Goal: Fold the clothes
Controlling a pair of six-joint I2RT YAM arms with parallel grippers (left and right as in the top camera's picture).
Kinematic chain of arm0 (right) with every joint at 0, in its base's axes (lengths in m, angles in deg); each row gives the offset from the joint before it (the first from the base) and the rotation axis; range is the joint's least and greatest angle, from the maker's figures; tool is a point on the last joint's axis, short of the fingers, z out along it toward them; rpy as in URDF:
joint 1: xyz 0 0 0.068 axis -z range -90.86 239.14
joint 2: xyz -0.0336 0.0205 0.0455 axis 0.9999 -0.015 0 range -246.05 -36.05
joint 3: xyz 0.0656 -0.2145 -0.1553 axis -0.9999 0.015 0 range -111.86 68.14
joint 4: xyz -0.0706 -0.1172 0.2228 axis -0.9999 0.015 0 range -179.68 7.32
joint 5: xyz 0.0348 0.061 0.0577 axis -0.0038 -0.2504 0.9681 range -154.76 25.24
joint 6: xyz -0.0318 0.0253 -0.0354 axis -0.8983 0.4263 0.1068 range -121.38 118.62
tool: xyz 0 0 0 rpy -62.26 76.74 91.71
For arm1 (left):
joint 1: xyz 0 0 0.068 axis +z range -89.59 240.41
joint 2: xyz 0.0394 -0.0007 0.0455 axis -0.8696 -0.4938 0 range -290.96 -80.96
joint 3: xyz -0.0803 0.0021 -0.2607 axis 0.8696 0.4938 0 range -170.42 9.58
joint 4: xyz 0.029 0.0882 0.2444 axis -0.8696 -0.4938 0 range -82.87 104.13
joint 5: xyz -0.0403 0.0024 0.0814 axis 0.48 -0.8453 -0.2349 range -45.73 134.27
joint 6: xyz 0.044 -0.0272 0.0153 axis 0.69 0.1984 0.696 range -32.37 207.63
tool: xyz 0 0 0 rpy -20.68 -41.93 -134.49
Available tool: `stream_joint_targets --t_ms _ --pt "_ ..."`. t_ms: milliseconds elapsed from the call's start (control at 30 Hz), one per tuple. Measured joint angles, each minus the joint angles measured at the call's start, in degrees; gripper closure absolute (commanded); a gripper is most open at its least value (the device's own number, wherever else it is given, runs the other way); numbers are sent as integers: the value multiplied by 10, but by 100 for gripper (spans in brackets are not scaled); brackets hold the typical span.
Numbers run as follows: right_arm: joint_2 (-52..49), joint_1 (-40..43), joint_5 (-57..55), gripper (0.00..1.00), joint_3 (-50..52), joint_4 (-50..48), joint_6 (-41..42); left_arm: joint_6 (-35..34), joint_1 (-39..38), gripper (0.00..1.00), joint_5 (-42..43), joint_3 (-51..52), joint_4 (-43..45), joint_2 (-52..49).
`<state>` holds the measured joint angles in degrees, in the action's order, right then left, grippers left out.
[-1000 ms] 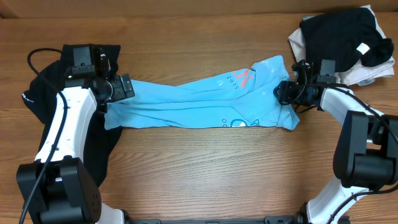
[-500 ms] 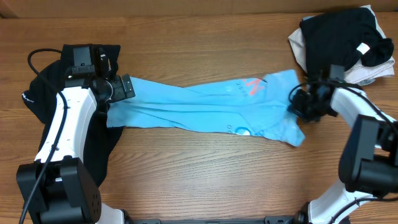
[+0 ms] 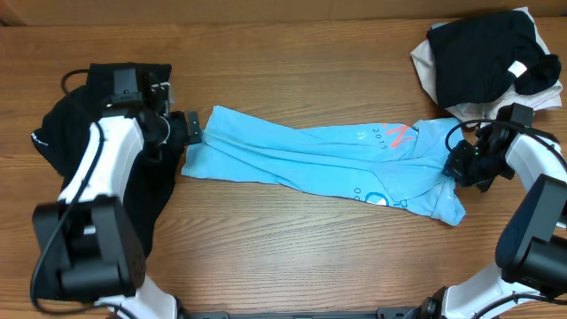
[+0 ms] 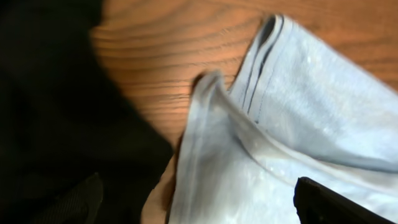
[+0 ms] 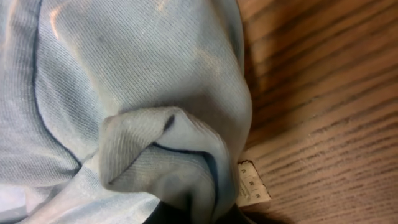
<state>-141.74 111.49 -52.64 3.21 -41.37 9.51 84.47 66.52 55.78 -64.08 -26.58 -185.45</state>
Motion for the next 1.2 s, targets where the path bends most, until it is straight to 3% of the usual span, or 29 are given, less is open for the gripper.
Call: stream_joint_targets --t_ms 233,500,900,1067,1200 --pt "0 0 -27 90 0 19 8 52 0 0 60 0 39 -72" --pt "0 0 -36 80 0 20 11 89 0 0 136 0 70 -90" --pt "0 1 -36 78 0 21 11 124 -16 4 185 -6 76 -110" --pt "0 1 -36 77 0 21 11 149 -58 25 187 -7 61 -113" --pt "0 1 -36 77 0 21 11 160 -94 61 148 -7 51 -114"
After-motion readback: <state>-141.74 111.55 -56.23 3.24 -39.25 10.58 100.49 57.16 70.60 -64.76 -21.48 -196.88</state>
